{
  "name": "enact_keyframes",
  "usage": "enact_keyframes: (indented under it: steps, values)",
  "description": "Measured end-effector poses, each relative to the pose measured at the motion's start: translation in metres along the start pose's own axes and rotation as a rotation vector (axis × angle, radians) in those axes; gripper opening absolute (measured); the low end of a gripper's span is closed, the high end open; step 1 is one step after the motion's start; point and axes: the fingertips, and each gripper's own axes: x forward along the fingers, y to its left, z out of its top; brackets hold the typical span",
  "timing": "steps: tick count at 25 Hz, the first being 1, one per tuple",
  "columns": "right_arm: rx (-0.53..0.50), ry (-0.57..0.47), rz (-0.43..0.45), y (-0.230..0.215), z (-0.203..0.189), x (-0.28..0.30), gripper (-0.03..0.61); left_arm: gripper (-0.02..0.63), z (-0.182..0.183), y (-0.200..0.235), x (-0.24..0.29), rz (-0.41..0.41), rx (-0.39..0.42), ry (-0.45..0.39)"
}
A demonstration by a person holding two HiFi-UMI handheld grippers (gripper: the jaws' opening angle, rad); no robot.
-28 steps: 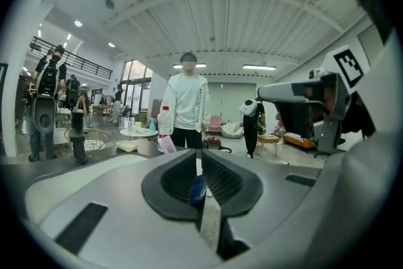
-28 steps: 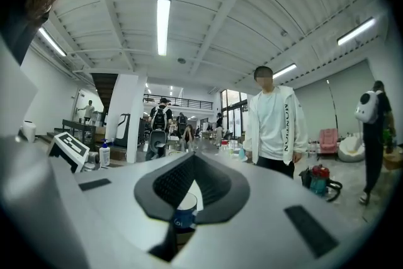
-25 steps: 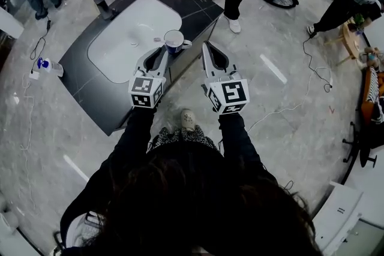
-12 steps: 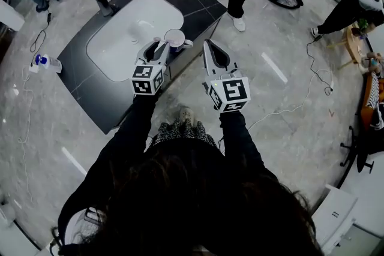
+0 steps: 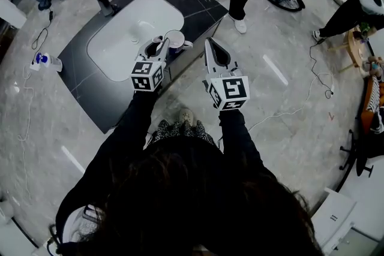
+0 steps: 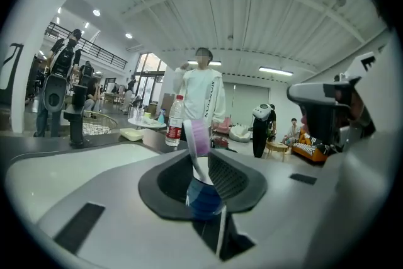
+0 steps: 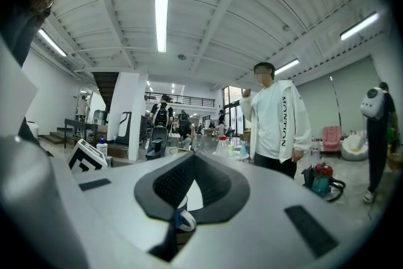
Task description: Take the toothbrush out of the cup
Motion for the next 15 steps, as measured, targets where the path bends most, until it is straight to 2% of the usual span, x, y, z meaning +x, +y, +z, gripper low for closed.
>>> enact_keyframes:
  steps: [2,15]
  values:
    - [0.001,0.0,-0.003,-0.002,-0.001,0.001,0.005,0.043,0.003,-0.001,0.001,-0.006,0.005,-0.005]
    - [0.018,0.008,0.008,0.0,-0.008,0.004,0.005,0.029,0.029,-0.006,-0.002,-0.042,0.052,-0.028]
